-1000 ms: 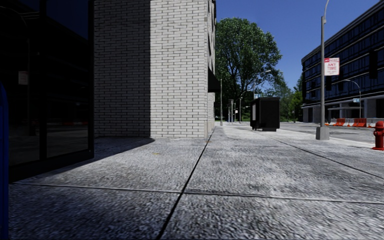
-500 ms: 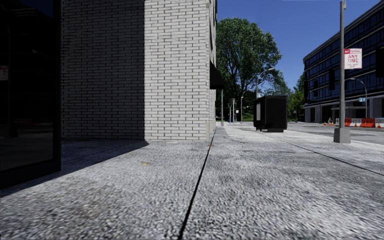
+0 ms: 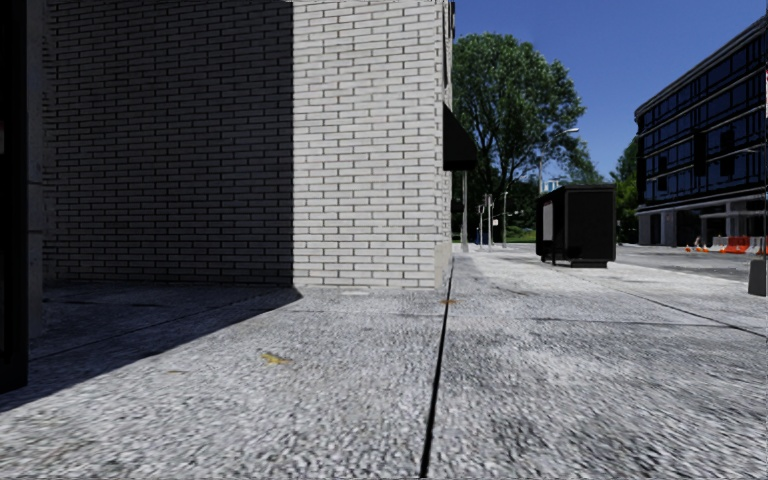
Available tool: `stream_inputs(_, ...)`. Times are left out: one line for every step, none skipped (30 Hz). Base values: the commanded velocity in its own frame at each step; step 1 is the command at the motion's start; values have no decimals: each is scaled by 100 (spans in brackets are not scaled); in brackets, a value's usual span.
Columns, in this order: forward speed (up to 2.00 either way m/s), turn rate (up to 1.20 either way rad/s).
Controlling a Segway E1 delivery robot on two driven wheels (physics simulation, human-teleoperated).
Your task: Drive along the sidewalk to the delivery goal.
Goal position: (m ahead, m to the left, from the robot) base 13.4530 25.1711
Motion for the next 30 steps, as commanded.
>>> stream_inputs(200,57)
stream_inputs(200,58)
stream_inputs(200,58)
stream_inputs(200,58)
stream_inputs(200,58)
stream_inputs(200,58)
stream_inputs(200,58)
stream_inputs(200,58)
stream_inputs(200,58)
stream_inputs(200,57)
stream_inputs(200,57)
stream_inputs(200,56)
stream_inputs(200,55)
stream_inputs(200,55)
stream_inputs(200,51)
stream_inputs(200,50)
stream_inputs(200,50)
stream_inputs(200,49)
stream_inputs(200,49)
stream_inputs(200,49)
stream_inputs(200,49)
stream_inputs(200,49)
stream_inputs(200,49)
stream_inputs(200,48)
stream_inputs(200,48)
stream_inputs(200,48)
stream_inputs(200,48)
stream_inputs(200,48)
stream_inputs(200,48)
stream_inputs(200,48)
